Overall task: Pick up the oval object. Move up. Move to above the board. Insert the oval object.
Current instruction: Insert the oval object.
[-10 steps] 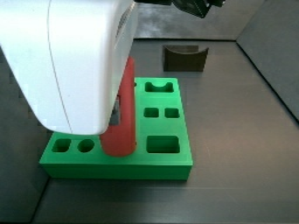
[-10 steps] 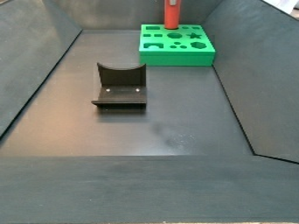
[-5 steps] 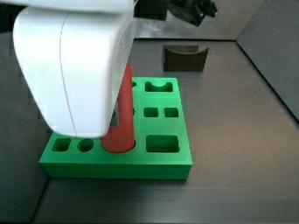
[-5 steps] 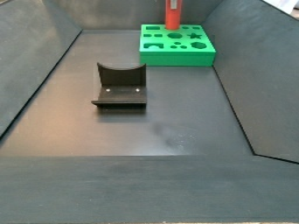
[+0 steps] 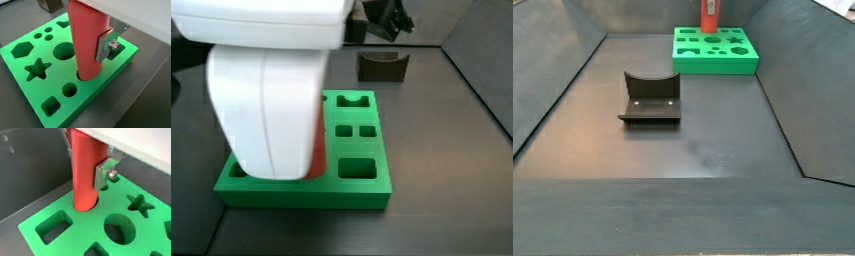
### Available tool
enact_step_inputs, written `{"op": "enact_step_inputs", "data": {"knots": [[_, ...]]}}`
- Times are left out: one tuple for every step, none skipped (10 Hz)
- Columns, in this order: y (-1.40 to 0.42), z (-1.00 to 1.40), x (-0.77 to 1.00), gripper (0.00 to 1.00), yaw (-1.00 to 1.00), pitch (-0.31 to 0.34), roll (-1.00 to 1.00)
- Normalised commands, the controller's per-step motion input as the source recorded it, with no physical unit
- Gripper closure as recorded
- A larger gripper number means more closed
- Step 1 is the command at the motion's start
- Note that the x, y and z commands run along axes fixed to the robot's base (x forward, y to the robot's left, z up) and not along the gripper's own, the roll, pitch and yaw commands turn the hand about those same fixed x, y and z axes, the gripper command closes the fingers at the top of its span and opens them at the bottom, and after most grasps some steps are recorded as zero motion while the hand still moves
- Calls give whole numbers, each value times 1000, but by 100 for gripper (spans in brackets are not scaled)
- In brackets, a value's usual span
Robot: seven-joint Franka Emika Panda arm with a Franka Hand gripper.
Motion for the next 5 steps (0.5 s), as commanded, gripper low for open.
{"op": "enact_step_inputs", "data": {"knots": [[-291, -1000, 574, 100, 109, -11, 6], [-206, -1000, 660, 100, 131, -6, 0], [-206, -1000, 697, 100, 86, -11, 0], [0, 0, 60, 100, -143, 47, 0], [0, 0, 0, 100, 0, 0, 0]]}}
